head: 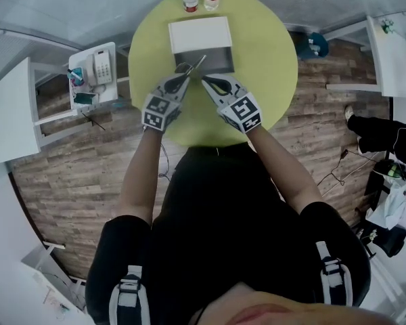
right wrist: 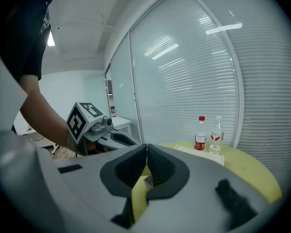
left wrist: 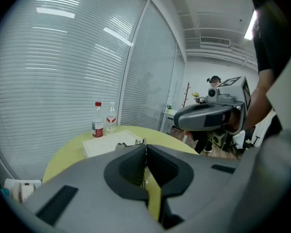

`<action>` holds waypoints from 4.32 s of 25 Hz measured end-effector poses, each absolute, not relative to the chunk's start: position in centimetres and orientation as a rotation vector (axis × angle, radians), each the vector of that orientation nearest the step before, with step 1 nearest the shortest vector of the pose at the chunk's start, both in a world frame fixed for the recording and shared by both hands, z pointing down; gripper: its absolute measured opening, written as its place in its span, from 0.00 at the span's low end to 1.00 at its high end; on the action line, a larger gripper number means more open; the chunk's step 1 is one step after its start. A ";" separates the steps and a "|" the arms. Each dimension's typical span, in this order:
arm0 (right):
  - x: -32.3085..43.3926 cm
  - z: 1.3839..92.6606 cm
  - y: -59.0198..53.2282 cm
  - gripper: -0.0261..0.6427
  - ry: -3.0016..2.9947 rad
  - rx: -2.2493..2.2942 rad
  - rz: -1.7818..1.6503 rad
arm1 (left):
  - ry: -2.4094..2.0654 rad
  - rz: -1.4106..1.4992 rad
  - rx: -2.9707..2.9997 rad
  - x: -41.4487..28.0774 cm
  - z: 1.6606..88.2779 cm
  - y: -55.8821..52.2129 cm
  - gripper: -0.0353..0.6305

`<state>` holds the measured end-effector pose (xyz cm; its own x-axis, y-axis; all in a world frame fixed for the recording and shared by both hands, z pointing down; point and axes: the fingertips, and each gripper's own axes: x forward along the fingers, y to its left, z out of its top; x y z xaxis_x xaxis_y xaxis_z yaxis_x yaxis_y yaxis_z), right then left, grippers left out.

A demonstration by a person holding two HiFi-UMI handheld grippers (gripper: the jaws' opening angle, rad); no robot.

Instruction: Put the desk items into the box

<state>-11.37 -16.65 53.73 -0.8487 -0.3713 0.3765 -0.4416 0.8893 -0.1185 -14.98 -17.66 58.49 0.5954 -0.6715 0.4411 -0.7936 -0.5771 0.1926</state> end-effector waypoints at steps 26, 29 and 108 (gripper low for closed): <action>-5.8 58.6 -24.1 0.07 -2.665 0.758 0.430 | -0.998 0.642 2.534 -9.3 64.6 -24.4 0.08; -5.3 59.3 -24.5 0.07 -2.659 0.774 0.458 | -0.971 0.664 2.538 -8.8 65.5 -24.9 0.08; -7.3 51.8 -19.1 0.07 -2.719 0.628 0.253 | -1.379 0.403 2.437 -14.5 54.3 -19.6 0.32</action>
